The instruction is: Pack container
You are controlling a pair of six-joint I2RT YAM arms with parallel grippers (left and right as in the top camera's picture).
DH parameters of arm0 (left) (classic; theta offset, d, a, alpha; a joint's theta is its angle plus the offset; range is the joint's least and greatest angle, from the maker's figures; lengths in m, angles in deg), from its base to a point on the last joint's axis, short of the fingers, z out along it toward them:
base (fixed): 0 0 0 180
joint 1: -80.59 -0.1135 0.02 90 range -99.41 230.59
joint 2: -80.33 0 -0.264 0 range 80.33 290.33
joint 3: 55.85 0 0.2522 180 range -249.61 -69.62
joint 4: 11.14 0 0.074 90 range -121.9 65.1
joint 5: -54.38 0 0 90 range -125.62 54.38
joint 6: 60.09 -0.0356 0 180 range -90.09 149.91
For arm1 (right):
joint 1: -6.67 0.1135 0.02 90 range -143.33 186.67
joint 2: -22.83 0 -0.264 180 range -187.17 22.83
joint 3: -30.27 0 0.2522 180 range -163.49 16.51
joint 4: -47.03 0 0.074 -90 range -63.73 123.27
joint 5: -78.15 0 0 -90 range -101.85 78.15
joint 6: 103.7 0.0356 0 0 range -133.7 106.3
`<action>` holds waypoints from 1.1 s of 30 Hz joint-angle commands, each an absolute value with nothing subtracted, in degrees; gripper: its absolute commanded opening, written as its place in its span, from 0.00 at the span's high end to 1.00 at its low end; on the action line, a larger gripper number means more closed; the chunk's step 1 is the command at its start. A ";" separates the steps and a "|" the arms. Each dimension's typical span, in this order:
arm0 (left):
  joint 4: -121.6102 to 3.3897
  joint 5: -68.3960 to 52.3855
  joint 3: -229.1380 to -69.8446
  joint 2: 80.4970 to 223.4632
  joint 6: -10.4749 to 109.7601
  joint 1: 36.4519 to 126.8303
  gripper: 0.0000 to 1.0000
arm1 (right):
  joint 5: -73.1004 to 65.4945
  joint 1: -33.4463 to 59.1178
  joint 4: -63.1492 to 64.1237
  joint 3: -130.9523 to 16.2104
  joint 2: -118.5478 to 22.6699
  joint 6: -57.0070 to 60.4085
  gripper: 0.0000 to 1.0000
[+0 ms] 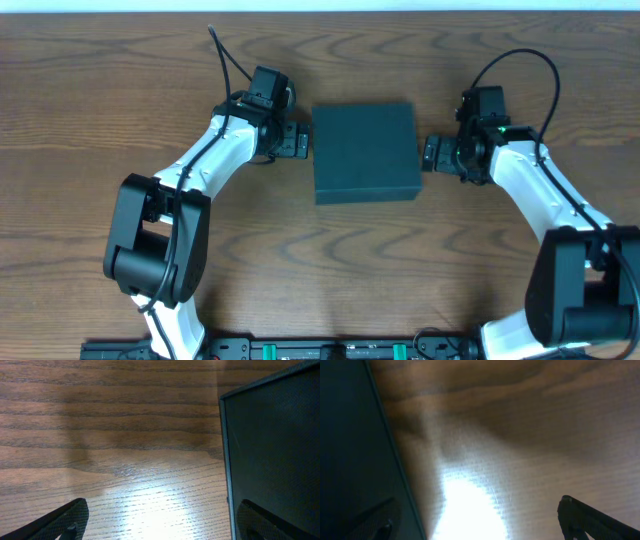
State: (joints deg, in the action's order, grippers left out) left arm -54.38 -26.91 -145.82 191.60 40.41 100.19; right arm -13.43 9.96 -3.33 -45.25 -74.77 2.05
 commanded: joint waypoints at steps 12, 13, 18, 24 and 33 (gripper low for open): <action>-54.44 -25.47 -146.26 192.49 40.71 100.12 0.05 | -10.28 14.62 -0.33 -45.25 -78.88 3.03 0.01; -54.57 -25.43 -146.26 192.49 40.71 100.12 0.05 | -10.28 15.23 -0.16 -45.25 -78.90 3.03 0.01; -55.56 -25.49 -146.28 192.16 40.71 100.10 0.05 | -10.52 18.70 0.63 -45.25 -78.92 3.58 0.01; -58.64 -27.79 -146.28 190.63 40.71 100.08 0.05 | -10.52 19.40 1.44 -45.25 -78.92 3.65 0.01; -60.24 -29.25 -146.28 188.21 40.67 100.08 0.05 | -9.85 19.47 1.50 -45.25 -78.92 4.35 0.01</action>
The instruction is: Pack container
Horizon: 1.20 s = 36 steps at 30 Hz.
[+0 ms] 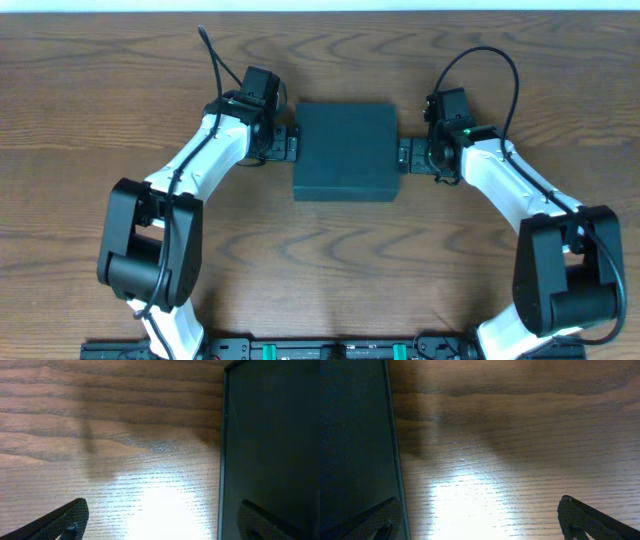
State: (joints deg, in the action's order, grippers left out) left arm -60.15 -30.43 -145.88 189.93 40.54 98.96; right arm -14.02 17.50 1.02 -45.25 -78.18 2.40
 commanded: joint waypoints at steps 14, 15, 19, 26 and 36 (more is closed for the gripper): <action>-60.63 -30.08 -146.28 187.07 41.54 100.06 0.05 | -10.55 18.97 0.96 -46.28 -76.80 3.34 0.01; -60.65 -30.08 -146.28 187.01 41.54 100.06 0.05 | -10.52 18.99 1.00 -46.30 -76.80 2.99 0.01; -61.79 -30.06 -146.28 187.01 41.79 100.06 0.05 | -10.55 19.49 1.57 -46.28 -77.04 2.95 0.01; -63.54 -30.30 -146.28 186.90 41.98 100.06 0.05 | -10.26 21.20 4.30 -46.28 -77.04 3.03 0.01; -64.10 -31.59 -146.28 185.83 41.96 100.06 0.05 | -9.87 23.51 4.13 -46.30 -77.04 4.35 0.01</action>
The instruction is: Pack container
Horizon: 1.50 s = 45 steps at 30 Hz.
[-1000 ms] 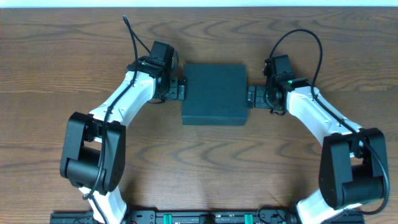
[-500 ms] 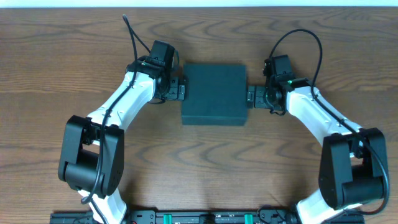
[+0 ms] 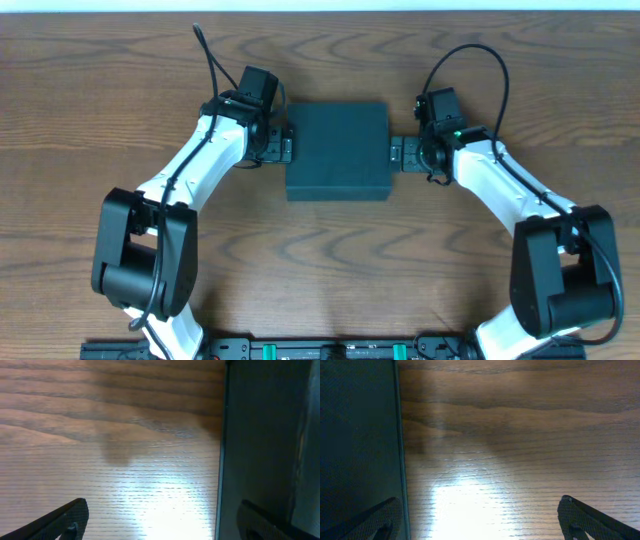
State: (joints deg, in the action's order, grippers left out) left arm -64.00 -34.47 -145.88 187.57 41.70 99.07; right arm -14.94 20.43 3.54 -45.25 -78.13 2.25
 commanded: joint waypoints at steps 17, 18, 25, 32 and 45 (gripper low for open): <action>-64.32 -31.61 -146.28 185.80 41.94 100.06 0.05 | -10.26 21.92 3.73 -46.45 -77.02 4.91 0.01; -64.30 -31.81 -146.28 185.72 41.96 100.06 0.05 | -10.31 21.92 3.73 -46.45 -77.02 4.91 0.01; -64.78 -36.07 -146.28 182.57 41.89 99.97 0.05 | -10.50 20.32 3.38 -46.91 -72.65 4.89 0.01; -66.09 -36.24 -146.28 173.72 41.68 98.85 0.05 | -17.15 15.88 -2.65 -47.02 -59.16 1.77 0.01; -80.98 -40.03 -143.94 139.60 39.32 109.19 0.05 | -13.67 19.36 -21.34 -47.02 -19.30 -7.59 0.01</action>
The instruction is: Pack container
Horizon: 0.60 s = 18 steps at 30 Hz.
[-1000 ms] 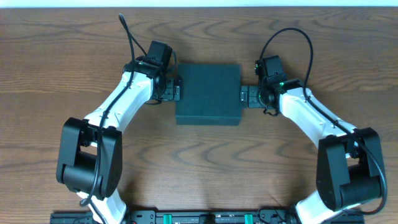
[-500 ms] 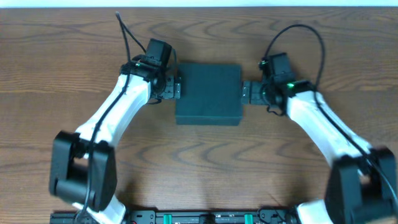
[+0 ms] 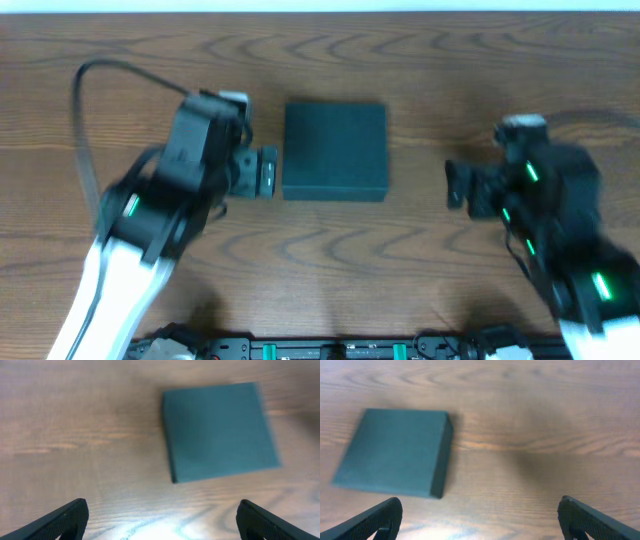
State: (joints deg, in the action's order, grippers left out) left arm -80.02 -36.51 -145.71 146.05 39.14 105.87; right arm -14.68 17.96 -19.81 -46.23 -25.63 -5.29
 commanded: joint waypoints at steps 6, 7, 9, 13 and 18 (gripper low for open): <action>-81.96 -48.72 -137.10 121.94 44.78 118.68 0.05 | -11.68 20.98 -26.60 -47.02 -1.39 -7.57 0.01; -82.14 -48.72 -136.25 120.06 45.87 119.22 0.05 | -11.07 20.96 -26.98 -47.02 0.40 -7.54 0.01; -83.51 -48.72 -134.96 116.56 48.47 119.46 0.05 | -9.21 20.96 -27.11 -47.02 2.93 -7.20 0.01; -90.84 -47.65 -134.91 113.24 49.26 119.40 0.05 | -6.87 20.96 -29.16 -47.02 5.05 -2.89 0.01; -98.05 -43.09 -134.91 113.22 49.24 119.42 0.05 | -6.87 20.96 -34.04 -47.02 5.03 -2.82 0.01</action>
